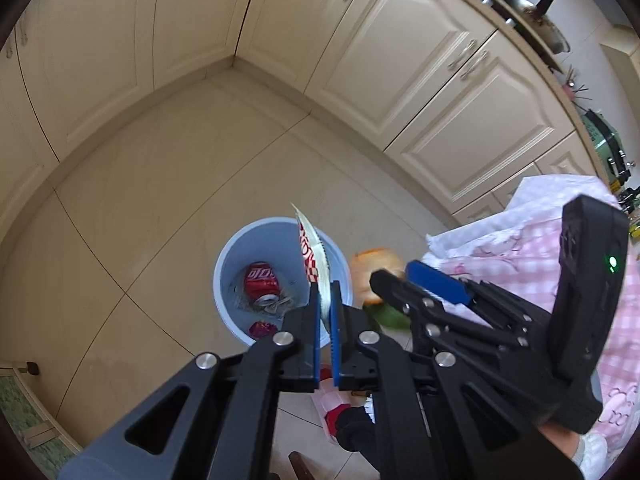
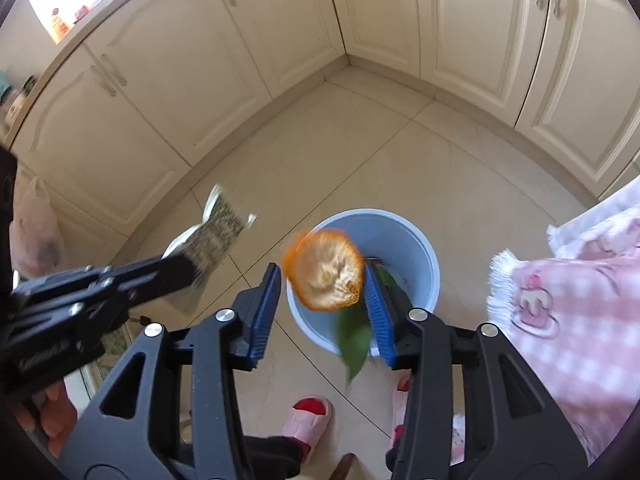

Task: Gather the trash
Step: 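Carry the packet and orange peel with both tools over the bin, then open both tools to drop the packet and orange peel into the bin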

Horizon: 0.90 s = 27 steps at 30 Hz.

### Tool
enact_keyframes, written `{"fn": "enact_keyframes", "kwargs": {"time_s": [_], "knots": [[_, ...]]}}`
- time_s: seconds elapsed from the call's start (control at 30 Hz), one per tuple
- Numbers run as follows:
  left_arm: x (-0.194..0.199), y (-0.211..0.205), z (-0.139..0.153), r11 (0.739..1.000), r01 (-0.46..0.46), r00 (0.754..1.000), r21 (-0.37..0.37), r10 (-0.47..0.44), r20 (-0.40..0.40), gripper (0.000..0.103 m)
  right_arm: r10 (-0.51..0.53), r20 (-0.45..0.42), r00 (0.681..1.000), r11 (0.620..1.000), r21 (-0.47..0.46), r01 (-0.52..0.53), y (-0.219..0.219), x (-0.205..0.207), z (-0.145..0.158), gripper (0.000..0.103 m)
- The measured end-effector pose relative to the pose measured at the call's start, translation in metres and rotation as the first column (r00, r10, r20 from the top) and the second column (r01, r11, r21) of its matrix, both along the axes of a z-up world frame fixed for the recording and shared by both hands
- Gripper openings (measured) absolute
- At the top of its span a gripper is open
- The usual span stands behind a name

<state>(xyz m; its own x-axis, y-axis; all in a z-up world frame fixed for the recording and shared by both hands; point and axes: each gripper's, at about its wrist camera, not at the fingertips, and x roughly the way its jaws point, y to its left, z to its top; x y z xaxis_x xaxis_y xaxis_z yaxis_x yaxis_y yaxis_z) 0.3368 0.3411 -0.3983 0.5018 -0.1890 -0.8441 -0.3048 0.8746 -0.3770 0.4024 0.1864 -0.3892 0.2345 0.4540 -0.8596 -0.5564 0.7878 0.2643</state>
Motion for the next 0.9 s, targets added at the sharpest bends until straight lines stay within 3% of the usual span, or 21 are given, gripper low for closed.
{"fn": "enact_keyframes", "kwargs": {"time_s": [0.23,0.5,0.9], "knots": [[0.025,-0.007,-0.028,1.0,0.026,0.999,-0.008,-0.026,-0.045,0.003,-0.05,-0.024,0.998,0.998,-0.026,0.05,-0.011,0.009,-0.021,0.051],[0.047,-0.025,-0.053,0.997,0.07,0.993,-0.017,-0.071,-0.097,0.004,-0.105,0.002,0.994,0.994,-0.04,0.105,-0.034,0.005,-0.016,0.056],[0.058,-0.044,-0.03,0.994,0.105,0.992,0.008,-0.104,-0.064,0.005,-0.154,0.049,0.987,0.988,-0.001,0.154,-0.053,-0.002,0.007,0.059]]}}
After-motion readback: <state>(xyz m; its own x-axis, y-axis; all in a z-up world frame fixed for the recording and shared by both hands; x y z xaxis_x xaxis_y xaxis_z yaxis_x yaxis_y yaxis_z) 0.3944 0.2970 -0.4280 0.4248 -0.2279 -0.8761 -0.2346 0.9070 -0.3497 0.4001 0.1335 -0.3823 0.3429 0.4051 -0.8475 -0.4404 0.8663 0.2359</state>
